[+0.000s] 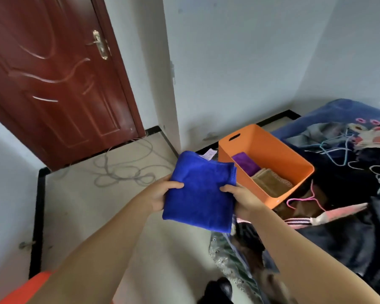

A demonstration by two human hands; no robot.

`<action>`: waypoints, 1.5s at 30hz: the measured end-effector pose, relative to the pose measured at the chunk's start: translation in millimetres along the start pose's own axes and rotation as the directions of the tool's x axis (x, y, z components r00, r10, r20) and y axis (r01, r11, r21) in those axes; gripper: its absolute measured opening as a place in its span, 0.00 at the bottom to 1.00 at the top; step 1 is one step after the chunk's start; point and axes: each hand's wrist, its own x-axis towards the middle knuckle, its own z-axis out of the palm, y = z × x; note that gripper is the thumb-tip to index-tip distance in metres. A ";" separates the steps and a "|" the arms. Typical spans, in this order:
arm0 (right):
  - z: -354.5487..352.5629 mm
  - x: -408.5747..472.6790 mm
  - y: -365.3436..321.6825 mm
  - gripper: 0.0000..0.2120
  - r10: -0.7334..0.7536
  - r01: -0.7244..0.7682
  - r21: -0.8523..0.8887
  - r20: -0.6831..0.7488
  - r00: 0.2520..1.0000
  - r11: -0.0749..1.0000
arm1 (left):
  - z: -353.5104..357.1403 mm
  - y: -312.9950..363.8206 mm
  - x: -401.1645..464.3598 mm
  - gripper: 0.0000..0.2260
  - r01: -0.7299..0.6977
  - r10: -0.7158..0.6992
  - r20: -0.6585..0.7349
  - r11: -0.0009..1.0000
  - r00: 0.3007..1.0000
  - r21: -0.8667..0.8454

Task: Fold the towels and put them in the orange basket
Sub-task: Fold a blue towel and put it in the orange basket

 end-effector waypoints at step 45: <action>-262.3 382.9 -11.3 0.06 0.307 -0.237 0.215 -0.818 0.487 0.947 | 149.2 -26.0 575.5 0.32 0.204 -0.210 -0.149 0.274 0.966 0.940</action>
